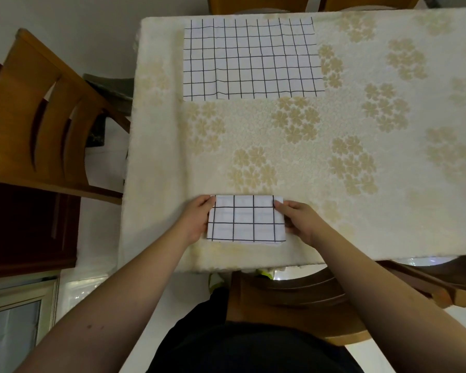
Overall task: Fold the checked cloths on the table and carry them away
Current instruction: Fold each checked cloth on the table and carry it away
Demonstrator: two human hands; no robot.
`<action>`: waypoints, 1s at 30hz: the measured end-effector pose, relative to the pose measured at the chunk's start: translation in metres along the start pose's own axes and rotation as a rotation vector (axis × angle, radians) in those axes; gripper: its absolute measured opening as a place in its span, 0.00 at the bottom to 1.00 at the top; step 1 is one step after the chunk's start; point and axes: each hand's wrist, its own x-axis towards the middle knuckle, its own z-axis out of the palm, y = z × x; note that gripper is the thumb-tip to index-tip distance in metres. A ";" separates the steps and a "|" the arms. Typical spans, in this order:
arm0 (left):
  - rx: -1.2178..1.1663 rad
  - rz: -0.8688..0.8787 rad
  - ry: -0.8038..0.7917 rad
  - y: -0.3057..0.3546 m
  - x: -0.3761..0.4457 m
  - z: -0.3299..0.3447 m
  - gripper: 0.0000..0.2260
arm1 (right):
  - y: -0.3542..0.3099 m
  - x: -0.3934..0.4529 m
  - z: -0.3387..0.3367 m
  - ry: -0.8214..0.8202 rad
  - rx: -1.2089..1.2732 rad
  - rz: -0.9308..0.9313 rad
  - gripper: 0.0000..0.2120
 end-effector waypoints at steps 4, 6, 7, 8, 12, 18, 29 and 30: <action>-0.014 0.012 0.007 -0.001 -0.003 -0.005 0.13 | 0.010 -0.004 0.011 0.036 0.011 0.040 0.11; -0.048 0.006 -0.066 0.000 -0.007 -0.008 0.16 | 0.014 -0.004 0.014 0.078 0.029 0.023 0.10; -0.034 0.000 -0.115 0.000 -0.012 -0.011 0.15 | 0.015 -0.005 0.014 0.104 0.060 0.010 0.10; 0.012 -0.004 -0.163 0.000 -0.016 -0.013 0.14 | 0.014 -0.007 0.015 0.126 0.101 0.001 0.11; 0.178 0.032 -0.243 -0.006 -0.024 -0.023 0.14 | 0.012 -0.016 0.016 0.089 0.225 -0.008 0.16; 0.090 0.160 -0.139 -0.001 -0.033 -0.018 0.13 | 0.018 -0.031 0.022 0.092 0.102 -0.025 0.17; 0.369 0.386 -0.069 0.005 -0.047 -0.010 0.09 | 0.033 -0.059 0.019 0.242 0.119 -0.165 0.32; 0.394 0.396 -0.073 0.005 -0.047 -0.008 0.11 | 0.035 -0.061 0.019 0.262 0.133 -0.168 0.30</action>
